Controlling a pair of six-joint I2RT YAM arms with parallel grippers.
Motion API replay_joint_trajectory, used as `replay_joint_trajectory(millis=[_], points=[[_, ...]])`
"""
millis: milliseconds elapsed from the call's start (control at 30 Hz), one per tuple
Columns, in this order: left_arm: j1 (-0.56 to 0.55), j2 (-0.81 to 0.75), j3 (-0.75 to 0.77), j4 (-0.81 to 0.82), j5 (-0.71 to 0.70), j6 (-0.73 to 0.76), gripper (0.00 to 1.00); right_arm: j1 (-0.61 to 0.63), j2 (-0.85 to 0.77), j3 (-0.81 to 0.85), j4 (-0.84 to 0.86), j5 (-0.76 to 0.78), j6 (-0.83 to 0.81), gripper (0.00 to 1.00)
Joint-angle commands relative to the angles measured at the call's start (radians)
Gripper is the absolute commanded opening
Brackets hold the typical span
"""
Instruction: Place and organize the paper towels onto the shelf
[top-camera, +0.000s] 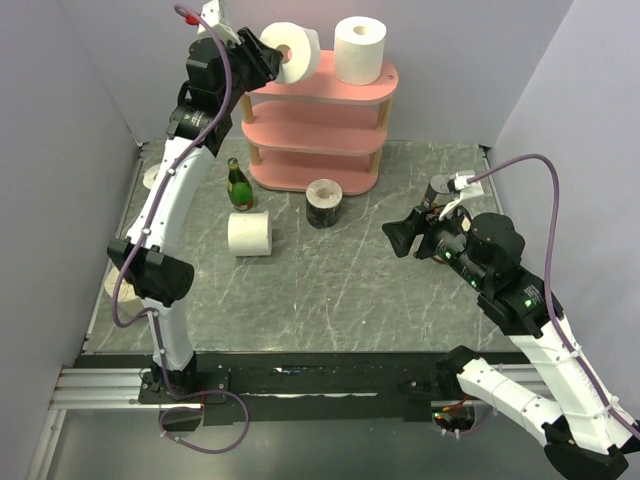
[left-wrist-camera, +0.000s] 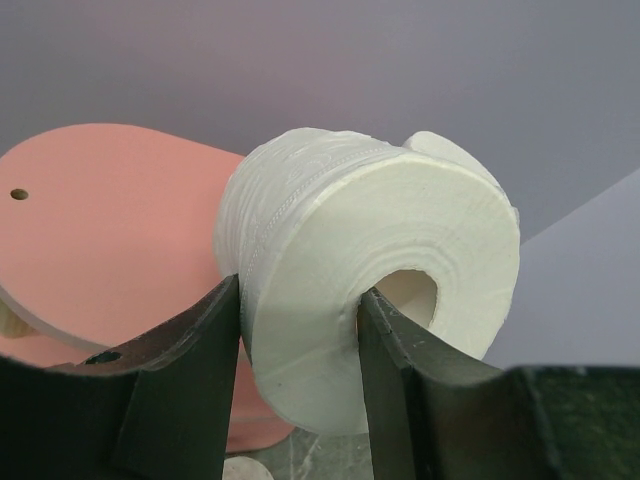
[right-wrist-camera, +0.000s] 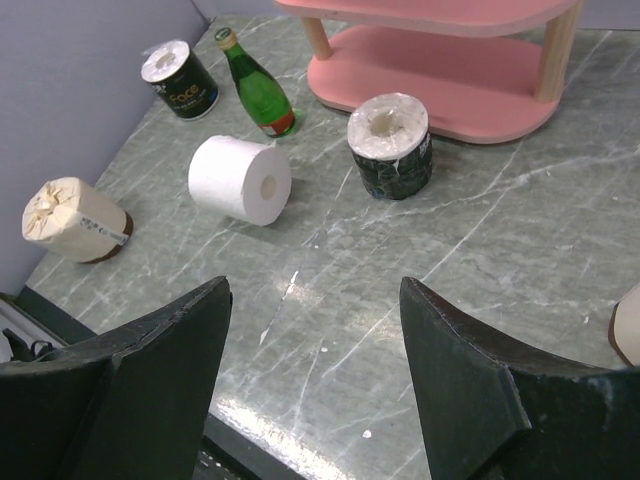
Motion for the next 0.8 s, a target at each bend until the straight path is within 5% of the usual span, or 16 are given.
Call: replay_joint_trajectory(millis=[0, 767], points=[[-0.003, 0.005, 0.054, 0.148, 0.015, -0.037, 0.47, 0.004, -0.018, 0.039, 0.013, 0.008, 0.003, 0.75], [-0.003, 0.082, 0.089, 0.187, 0.029, -0.06, 0.52, 0.004, -0.021, 0.041, 0.02, 0.023, -0.001, 0.75]])
